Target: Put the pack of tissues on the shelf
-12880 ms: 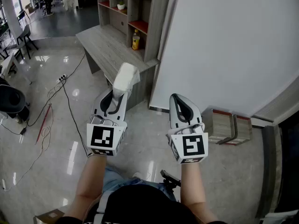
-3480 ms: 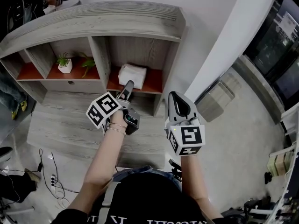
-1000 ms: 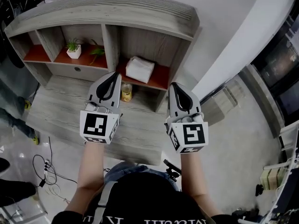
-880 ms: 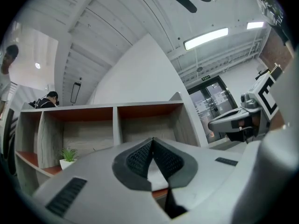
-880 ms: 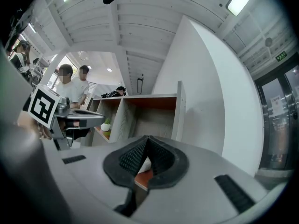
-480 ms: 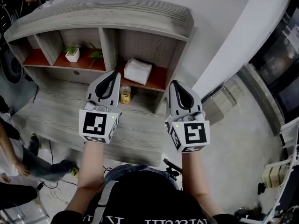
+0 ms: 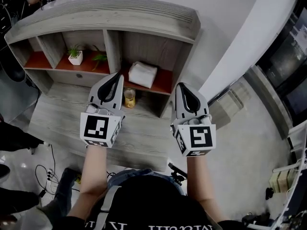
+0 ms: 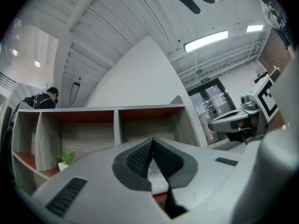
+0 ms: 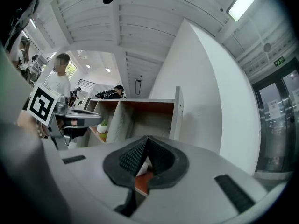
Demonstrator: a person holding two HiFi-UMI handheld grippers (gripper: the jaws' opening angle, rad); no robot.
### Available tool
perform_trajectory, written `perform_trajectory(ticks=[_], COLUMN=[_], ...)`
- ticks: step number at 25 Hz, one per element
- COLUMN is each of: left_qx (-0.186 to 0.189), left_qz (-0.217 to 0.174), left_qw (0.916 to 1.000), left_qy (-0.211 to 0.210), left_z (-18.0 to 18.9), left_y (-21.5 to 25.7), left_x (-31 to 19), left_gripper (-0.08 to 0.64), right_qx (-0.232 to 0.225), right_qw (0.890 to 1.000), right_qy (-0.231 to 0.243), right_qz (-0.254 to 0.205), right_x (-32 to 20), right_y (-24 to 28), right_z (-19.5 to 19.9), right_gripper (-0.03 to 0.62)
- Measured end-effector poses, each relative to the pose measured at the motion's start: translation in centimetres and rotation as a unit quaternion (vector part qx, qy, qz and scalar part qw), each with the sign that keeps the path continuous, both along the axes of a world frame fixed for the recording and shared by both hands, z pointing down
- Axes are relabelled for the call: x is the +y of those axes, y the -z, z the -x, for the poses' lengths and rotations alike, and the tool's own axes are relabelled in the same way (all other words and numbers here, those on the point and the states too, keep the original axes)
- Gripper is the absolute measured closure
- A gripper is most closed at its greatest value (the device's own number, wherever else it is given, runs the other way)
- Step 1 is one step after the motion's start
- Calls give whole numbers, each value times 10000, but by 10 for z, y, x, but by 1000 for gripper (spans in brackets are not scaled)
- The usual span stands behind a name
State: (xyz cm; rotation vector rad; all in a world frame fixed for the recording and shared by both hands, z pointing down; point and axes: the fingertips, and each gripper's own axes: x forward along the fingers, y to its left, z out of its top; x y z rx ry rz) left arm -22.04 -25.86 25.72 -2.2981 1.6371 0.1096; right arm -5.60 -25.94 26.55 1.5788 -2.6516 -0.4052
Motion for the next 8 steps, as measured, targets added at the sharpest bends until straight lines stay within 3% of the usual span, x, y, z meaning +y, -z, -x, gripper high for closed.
perform_trajectory(ticks=[8], left_qx=[-56], left_qz=[-87], left_qw=[9999], left_qy=[45], left_z=[8], left_y=[3], left_x=[0], left_gripper=[546], right_qx=[-36], right_qw=[9998], right_qy=[-168], right_qz=[-57], right_x=[0], right_y=[2], right_z=[-5], right_gripper=[576])
